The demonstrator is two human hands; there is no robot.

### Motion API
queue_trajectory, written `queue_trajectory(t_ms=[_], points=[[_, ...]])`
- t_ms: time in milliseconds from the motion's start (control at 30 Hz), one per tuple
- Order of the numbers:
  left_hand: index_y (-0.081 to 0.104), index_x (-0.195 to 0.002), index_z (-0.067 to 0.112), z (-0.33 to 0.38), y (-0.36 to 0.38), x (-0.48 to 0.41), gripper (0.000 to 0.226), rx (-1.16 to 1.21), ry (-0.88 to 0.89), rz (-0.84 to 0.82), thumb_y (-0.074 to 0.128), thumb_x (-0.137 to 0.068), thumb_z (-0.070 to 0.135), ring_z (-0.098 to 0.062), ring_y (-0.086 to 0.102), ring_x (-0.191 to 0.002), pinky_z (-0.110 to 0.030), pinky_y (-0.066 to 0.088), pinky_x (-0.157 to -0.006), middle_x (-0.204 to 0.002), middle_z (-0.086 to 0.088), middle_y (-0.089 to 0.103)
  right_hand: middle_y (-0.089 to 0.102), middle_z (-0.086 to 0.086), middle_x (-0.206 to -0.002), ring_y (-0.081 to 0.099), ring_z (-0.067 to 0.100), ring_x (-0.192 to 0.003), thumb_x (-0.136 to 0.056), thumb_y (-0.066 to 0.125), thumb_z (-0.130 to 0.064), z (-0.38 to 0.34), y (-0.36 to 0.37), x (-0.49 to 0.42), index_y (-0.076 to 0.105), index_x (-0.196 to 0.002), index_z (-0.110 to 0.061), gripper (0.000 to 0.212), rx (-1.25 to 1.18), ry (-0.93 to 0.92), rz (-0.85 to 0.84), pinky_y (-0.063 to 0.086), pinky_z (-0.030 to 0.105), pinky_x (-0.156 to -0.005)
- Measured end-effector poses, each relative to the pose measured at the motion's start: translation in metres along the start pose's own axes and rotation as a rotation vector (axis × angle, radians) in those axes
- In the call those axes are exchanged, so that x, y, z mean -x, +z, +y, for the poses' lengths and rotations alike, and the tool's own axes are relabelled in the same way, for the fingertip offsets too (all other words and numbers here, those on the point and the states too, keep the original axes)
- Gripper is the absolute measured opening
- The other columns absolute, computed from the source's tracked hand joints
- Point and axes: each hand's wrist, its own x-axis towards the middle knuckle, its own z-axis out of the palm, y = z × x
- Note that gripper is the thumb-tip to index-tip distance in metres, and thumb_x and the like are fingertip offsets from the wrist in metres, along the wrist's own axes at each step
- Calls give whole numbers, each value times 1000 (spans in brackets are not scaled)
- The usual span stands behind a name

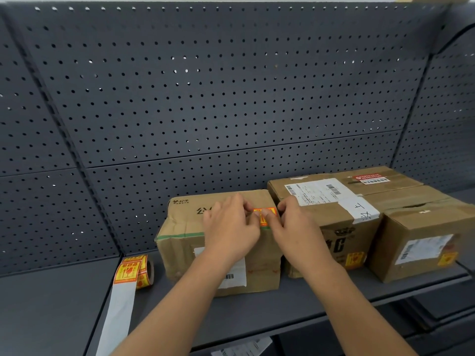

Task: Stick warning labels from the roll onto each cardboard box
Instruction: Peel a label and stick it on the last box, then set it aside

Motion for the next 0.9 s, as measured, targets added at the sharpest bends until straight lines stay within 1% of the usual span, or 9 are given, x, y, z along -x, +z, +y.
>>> queue_trajectory(t_ms=[133,167,267,367,433,500,633,767,900], points=[[52,-104,34,-3,5,3,31,-37,19,35,51,-97,65,-14,48,-102,-38,35,-95,-102,17,58,58,-5,-87,59,8,-76,-102,60,-41,4,2,-2,44,-121,-23,30,-95,51,-37,39,24,-58],[52,-104,34,-4,6,4,32,-34,21,42,52,-97,65,-14,48,-101,-37,35,-94,-102,18,57,57,-6,-87,59,8,-76,-103,59,-40,5,3,-2,44,-123,-23,30,-110,51,-37,39,24,-58],[48,-106,33,-4,6,3,25,-5,11,36,54,-99,55,-15,49,-104,-35,30,-92,-103,17,59,56,-7,-87,58,8,-73,-106,53,-35,6,8,1,42,-122,-25,21,-100,23,-29,37,24,-57],[44,-108,30,-4,5,-1,20,9,2,-10,55,-101,46,-17,48,-106,-34,24,-89,-105,13,61,58,-4,-93,57,11,-76,-109,45,-31,6,10,4,43,-119,-25,12,-54,-13,-28,35,27,-56],[44,-108,28,-5,3,-4,18,45,-12,-43,56,-102,40,-19,49,-106,-34,24,-88,-104,11,61,59,-4,-95,58,13,-77,-109,41,-29,4,12,5,44,-118,-25,10,-34,-7,-25,38,31,-57],[45,-108,27,-6,0,-5,16,65,-26,-64,57,-102,37,-19,50,-107,-35,25,-89,-102,11,61,59,-4,-94,58,14,-76,-109,41,-29,1,13,6,44,-117,-26,9,-28,13,-19,37,33,-56],[47,-104,29,-2,2,-1,9,2,-31,-7,50,-101,37,-19,51,-106,-35,27,-90,-103,12,61,59,-4,-84,57,13,-69,-109,43,-31,3,10,6,46,-108,-26,6,-69,32,-6,38,32,-55],[45,-103,32,3,10,3,21,-54,-34,72,49,-102,53,-15,48,-99,-37,30,-90,-101,14,62,58,-8,-85,58,8,-75,-107,51,-33,5,4,1,49,-110,-27,7,-49,38,-5,47,32,-61],[44,-104,32,2,13,4,17,-72,-22,97,48,-103,49,-16,51,-102,-35,26,-88,-104,12,64,60,-7,-85,58,8,-73,-106,52,-28,7,2,-3,49,-110,-27,5,-32,82,-32,41,28,-57]])
